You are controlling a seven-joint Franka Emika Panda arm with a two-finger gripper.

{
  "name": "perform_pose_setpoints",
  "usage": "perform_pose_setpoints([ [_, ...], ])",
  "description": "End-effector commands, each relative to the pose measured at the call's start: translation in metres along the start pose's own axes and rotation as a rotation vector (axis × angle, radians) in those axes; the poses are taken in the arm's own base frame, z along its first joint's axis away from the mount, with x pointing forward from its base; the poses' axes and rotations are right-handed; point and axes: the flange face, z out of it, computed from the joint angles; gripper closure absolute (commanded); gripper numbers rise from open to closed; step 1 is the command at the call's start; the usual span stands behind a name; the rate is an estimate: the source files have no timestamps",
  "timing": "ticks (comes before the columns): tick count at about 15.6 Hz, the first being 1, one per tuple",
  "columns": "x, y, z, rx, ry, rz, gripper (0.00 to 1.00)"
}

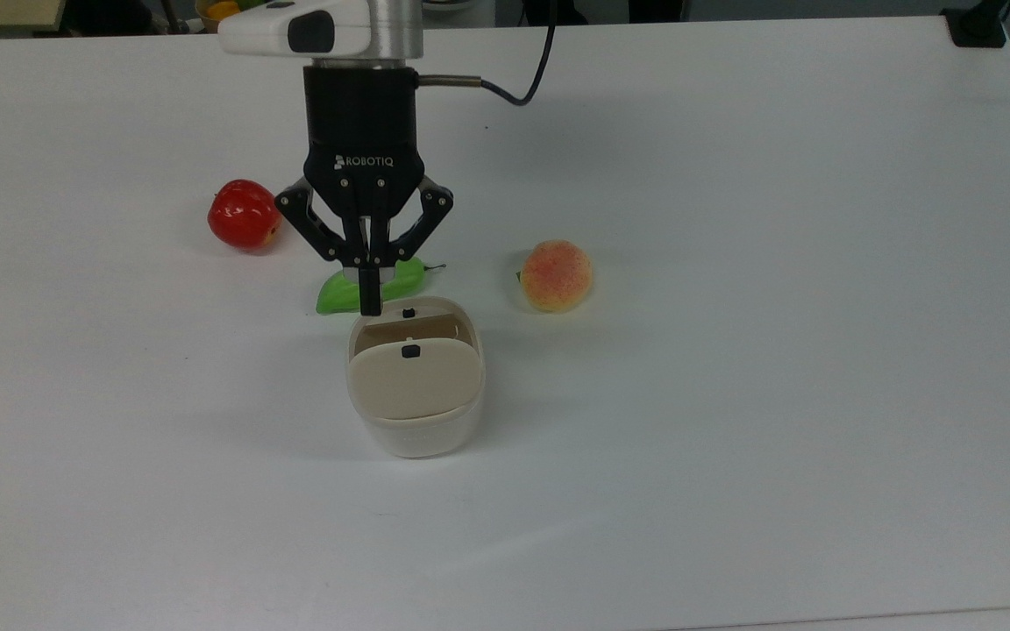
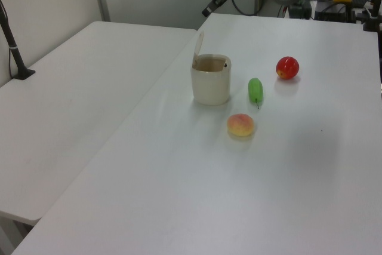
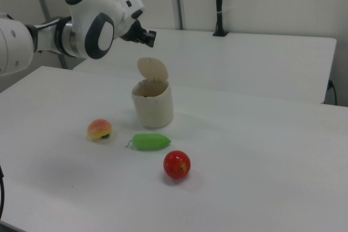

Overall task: Close garbage bin
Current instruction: 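Move the gripper forward and down toward the raised bin lid, then push the lid edge with the gripper fingertips, swinging it down over the rim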

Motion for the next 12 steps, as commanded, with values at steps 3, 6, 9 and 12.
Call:
perform_pose_setpoints([
  [3,-0.009,-0.002,0.021,0.006,0.071,0.019,1.0],
  [6,-0.015,-0.004,0.031,0.009,0.056,0.017,1.0],
  [9,-0.017,-0.017,0.034,0.022,0.05,0.006,1.0],
  [12,-0.02,-0.019,0.037,0.024,0.037,0.005,1.0],
])
